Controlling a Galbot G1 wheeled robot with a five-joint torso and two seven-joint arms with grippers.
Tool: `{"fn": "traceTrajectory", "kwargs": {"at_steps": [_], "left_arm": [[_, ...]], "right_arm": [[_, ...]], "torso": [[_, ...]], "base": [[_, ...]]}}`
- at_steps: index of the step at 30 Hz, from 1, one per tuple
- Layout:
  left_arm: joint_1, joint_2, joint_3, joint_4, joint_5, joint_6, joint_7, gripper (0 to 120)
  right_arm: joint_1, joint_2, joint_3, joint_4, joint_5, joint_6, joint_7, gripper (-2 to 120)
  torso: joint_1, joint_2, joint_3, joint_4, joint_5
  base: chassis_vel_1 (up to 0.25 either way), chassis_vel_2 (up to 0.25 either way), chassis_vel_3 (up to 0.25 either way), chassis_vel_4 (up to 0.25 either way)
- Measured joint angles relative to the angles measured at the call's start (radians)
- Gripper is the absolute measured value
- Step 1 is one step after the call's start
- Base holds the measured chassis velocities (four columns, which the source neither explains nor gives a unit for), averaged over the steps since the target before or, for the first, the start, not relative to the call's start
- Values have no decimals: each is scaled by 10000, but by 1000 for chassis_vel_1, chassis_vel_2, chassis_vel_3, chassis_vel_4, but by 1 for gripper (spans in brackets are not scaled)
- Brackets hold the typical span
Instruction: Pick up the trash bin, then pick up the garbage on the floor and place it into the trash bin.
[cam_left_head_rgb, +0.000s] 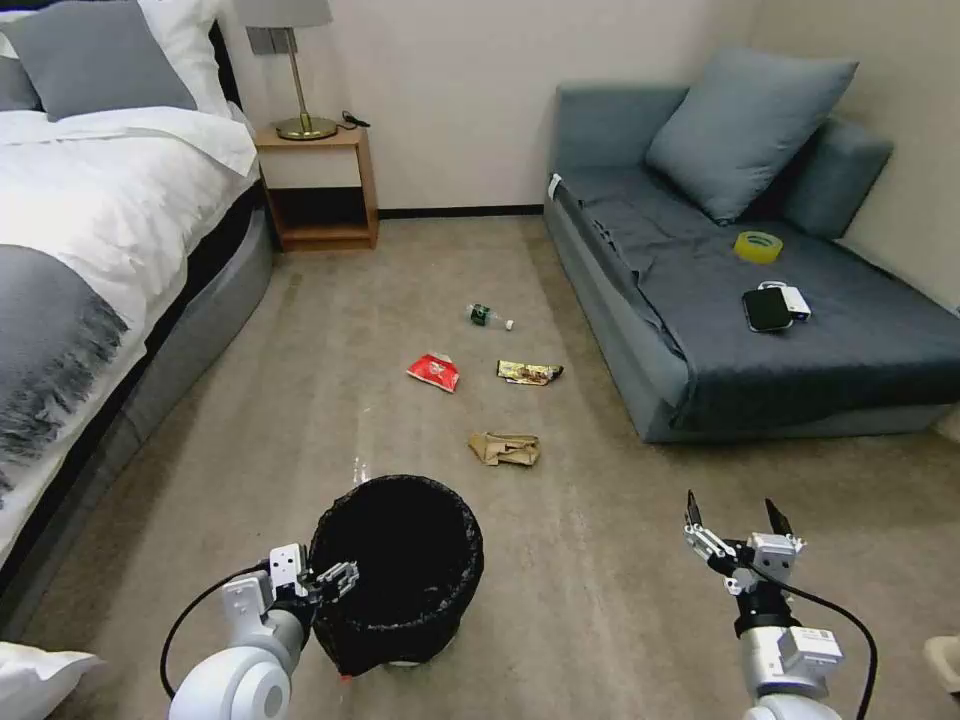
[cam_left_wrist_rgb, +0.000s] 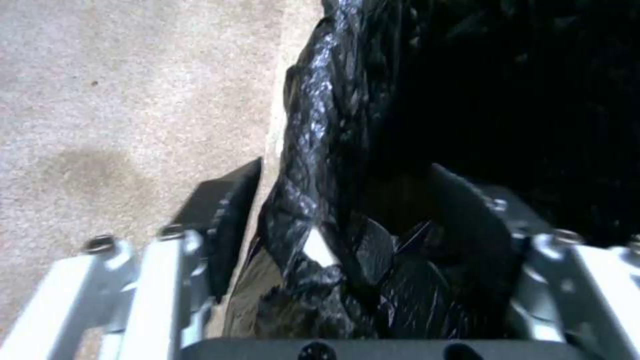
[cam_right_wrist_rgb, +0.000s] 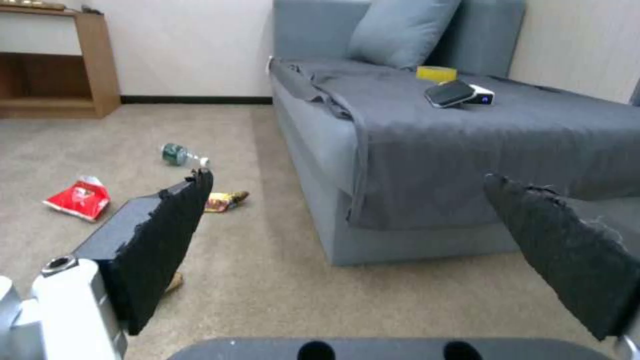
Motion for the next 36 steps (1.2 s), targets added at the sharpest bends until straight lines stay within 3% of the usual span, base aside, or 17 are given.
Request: {"fn": "traceTrajectory", "kwargs": {"at_steps": [5, 8, 9, 11, 16, 17, 36], "left_arm": [[-88, 116, 8, 125, -109, -76, 179, 44], [-88, 116, 8, 125, -109, -76, 179, 44], [-112, 185, -11, 135, -119, -188, 298, 30], [-115, 221, -45, 98, -128, -265, 427, 20], [-115, 255, -77, 3, -151, -329, 541, 11], [-100, 266, -84, -86, -157, -387, 605, 4], [-2, 455, -395, -659, -590, -565, 686, 4]], "right_arm": [[-1, 0, -1, 2, -1, 0, 0, 100], [-1, 0, -1, 2, -1, 0, 0, 100], [-1, 0, -1, 2, -1, 0, 1, 100], [0, 0, -1, 2, -1, -1, 1, 100], [0, 0, -1, 3, -1, 0, 1, 100], [0, 0, -1, 2, -1, -1, 1, 100], [0, -16, -9, 9, 10, -11, 2, 100]], "torso": [[0, 0, 0, 2, 1], [0, 0, 0, 2, 1], [0, 0, 0, 1, -4], [0, 0, 0, 1, -6], [0, 0, 1, -1, -6], [1, 0, 1, -1, -7], [1, 0, 1, -1, -3]], "base": [[0, 0, 0, 0], [0, 0, 0, 0], [0, 0, 0, 0], [0, 0, 0, 0], [0, 0, 0, 0], [0, 0, 0, 0], [0, 0, 0, 0]]}}
